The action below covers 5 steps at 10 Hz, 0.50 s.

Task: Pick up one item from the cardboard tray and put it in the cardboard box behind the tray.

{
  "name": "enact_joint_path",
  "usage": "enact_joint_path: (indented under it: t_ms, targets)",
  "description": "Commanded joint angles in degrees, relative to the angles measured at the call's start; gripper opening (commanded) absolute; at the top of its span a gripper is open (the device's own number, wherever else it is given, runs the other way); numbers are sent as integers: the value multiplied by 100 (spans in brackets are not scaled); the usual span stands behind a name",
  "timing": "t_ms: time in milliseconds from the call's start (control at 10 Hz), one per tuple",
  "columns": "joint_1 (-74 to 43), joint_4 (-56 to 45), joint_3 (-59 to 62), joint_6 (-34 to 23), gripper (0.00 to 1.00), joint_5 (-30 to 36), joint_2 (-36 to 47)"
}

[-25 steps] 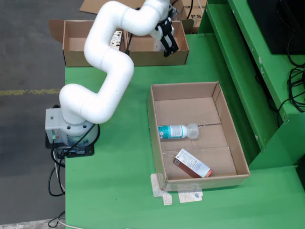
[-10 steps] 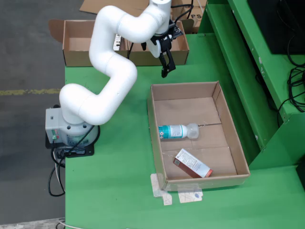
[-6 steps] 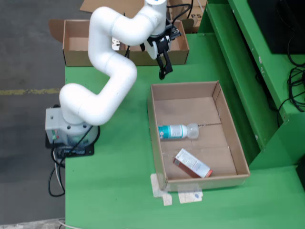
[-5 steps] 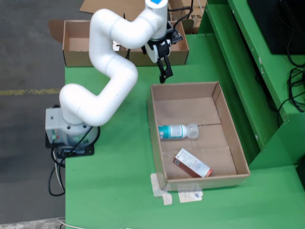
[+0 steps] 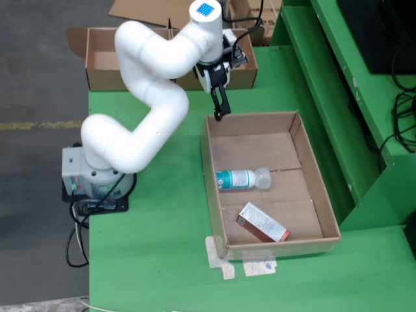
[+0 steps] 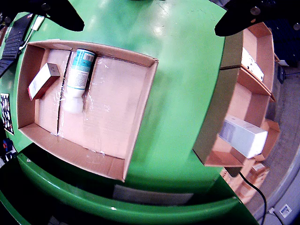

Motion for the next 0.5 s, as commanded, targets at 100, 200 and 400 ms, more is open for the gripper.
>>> enact_joint_path:
  t_ms: [100,200,400]
  targets:
    - [-505,-126,1837,-131,100,98,25]
    - [-1254,-114,1994,-543,100,397,-129]
    - [-1254,-114,1994,-543,100,397,-129]
